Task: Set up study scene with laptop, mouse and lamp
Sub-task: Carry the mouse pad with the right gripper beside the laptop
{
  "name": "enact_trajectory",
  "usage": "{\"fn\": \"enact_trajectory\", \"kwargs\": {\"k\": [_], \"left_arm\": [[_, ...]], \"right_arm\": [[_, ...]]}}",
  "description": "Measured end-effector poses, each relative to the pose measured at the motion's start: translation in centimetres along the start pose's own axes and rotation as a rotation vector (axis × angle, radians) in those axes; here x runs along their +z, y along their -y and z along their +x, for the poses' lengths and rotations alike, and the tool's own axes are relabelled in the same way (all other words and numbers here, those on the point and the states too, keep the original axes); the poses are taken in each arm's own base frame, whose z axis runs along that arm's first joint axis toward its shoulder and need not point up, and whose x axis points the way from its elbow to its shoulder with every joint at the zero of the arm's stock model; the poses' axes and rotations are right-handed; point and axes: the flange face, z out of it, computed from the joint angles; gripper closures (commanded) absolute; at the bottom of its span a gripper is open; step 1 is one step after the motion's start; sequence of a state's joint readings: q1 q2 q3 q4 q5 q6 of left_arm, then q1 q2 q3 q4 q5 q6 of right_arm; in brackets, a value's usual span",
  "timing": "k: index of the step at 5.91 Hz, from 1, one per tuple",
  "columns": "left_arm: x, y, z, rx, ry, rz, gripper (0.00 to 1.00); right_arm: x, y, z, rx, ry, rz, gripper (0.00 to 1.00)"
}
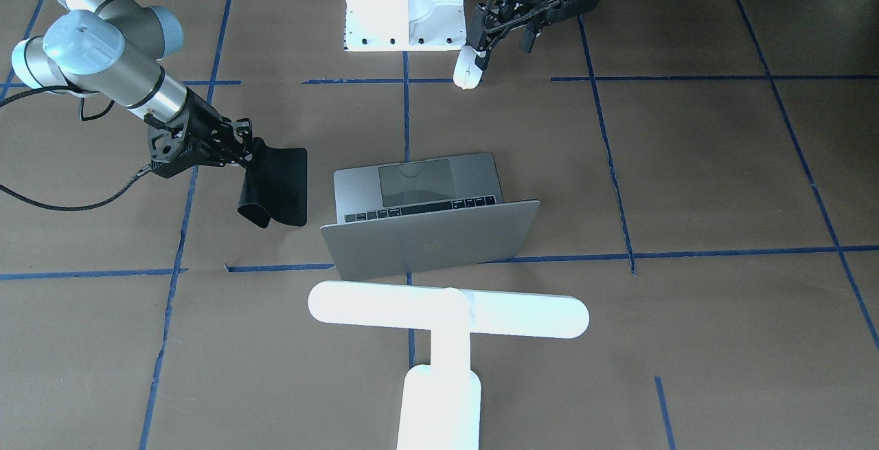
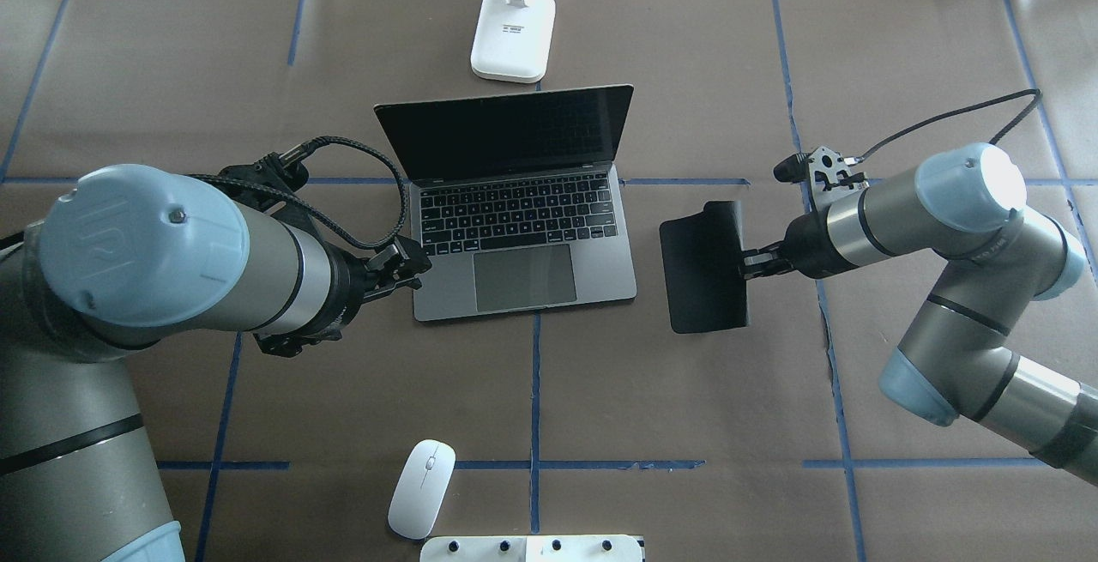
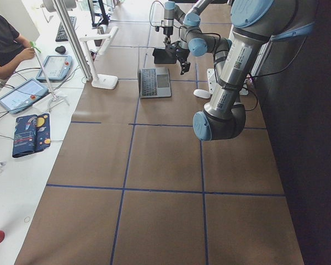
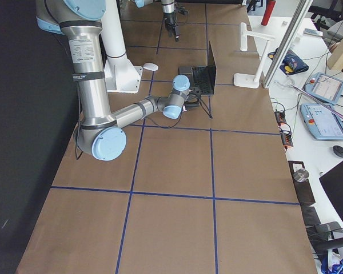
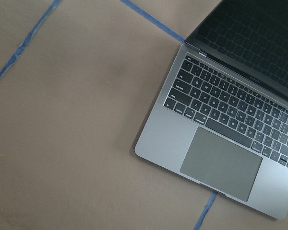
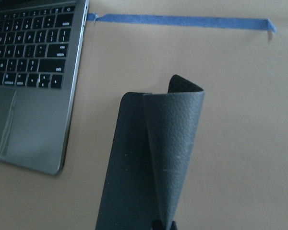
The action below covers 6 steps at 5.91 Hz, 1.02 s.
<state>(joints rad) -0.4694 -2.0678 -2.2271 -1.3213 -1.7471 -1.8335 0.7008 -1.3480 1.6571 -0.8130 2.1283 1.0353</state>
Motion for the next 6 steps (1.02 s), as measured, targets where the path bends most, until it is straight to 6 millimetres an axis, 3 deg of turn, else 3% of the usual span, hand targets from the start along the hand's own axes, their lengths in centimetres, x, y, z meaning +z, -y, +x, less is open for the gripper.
{"fn": "enact_trajectory", "kwargs": {"k": [1,2,3,6], "left_arm": [[0.2,0.0,0.0,0.0,0.003,0.002,0.0],[0.3,0.1,0.0,-0.001,0.005,0.007,0.0],[0.4,0.2,0.1,-0.001,0.004,0.011,0.0],[0.7,0.1,-0.3,0.006,0.009,0.012,0.0]], "right_arm": [[0.6,1.5,0.1,0.009,-0.016,0.003,0.98],[0.7,2.2,0.3,0.013,-0.024,0.007,0.7],[0.7,2.5,0.5,0.021,-0.025,0.007,0.01],[0.2,2.8,0.8,0.037,-0.025,0.011,0.0]]}}
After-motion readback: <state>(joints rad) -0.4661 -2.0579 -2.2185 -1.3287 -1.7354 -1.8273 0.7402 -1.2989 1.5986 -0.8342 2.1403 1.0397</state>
